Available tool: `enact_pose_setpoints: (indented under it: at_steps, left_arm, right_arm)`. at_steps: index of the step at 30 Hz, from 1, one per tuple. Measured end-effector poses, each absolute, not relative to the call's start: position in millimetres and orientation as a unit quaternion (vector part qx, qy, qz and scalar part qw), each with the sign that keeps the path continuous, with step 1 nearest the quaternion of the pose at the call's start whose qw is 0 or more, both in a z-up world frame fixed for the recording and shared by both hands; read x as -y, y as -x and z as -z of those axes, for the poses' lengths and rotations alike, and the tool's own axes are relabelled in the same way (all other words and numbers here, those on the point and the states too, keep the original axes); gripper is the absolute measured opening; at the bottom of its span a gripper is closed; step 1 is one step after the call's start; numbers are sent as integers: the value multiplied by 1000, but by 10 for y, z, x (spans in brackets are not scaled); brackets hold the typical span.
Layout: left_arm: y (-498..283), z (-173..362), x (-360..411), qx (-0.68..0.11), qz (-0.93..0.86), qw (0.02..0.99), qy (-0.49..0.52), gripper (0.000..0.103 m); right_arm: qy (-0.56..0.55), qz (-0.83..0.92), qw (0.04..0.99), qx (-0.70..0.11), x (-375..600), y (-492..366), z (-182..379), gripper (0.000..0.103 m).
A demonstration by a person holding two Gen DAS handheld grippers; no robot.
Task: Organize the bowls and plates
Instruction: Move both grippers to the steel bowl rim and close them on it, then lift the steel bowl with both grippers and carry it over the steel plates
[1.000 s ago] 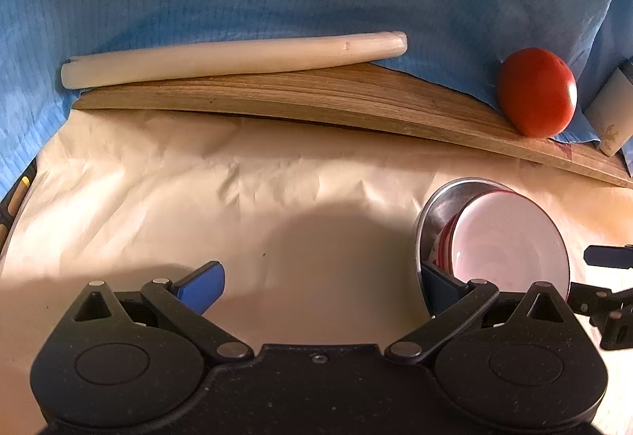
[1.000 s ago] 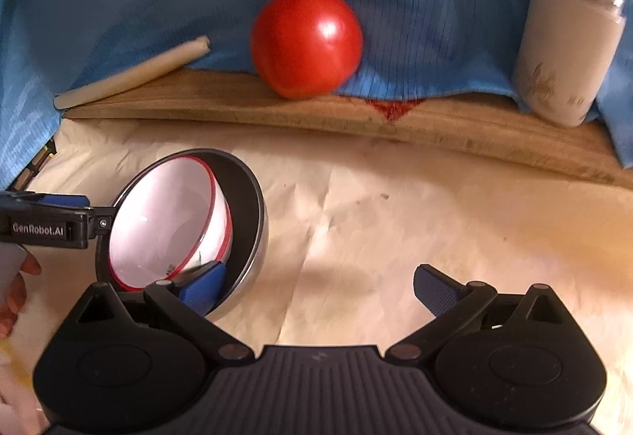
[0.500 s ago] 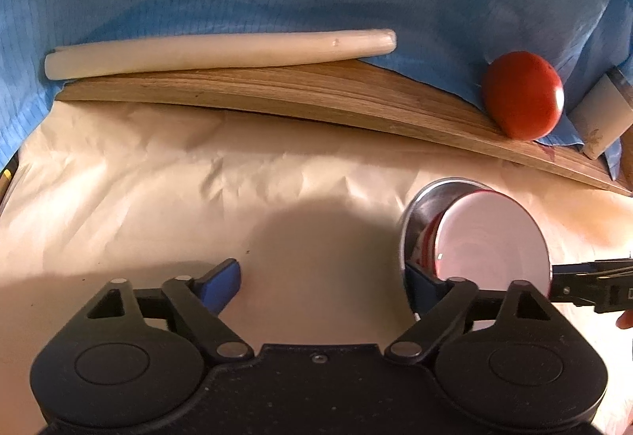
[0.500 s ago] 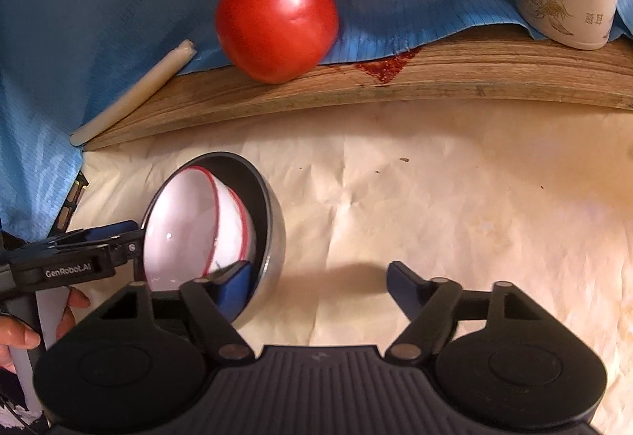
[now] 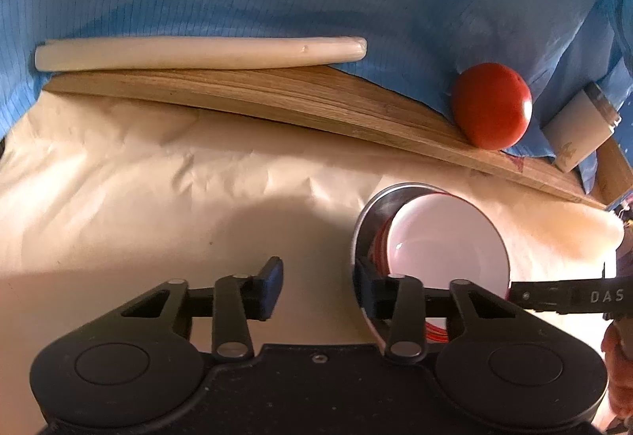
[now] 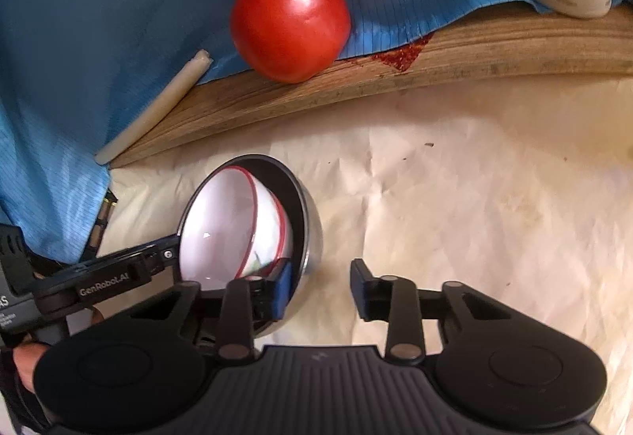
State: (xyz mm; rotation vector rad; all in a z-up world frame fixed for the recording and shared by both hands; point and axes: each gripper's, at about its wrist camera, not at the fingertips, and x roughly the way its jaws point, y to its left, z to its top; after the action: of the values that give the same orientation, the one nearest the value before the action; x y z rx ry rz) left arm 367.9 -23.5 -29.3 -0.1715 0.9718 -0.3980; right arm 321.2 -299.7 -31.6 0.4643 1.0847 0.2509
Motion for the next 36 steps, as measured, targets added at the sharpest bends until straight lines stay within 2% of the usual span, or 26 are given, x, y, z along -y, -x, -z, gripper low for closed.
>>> enact_pose_setpoints:
  at_steps: [5,6,9,23,30,36]
  left_arm:
    - [-3639,288,305,-458,199,862,86,18]
    - [-3628,287,320,-456,201,863,84,14]
    - [-3608,286,341,-452,202,865,83,9]
    - [-3644,326,402,-473,174,859,89,9]
    - [-3646,355,410,-477,171,857,93,9]
    - [-3664,375,397,-483,170,853,104,7]
  right_arm:
    - [-221,-118,824,-509,2932,-3196,296,18]
    - [-220,-114,825,-509,2901,-3195,297,18]
    - [-216,-106,829,-505,2868,-3178,289,17]
    - [-292,-72,801,-518,2982,-3197,352,15]
    - [-290,-54,802,-520,2924,-3205,340,16]
    - [-306,-48,799,-515,2914,-3196,359,13]
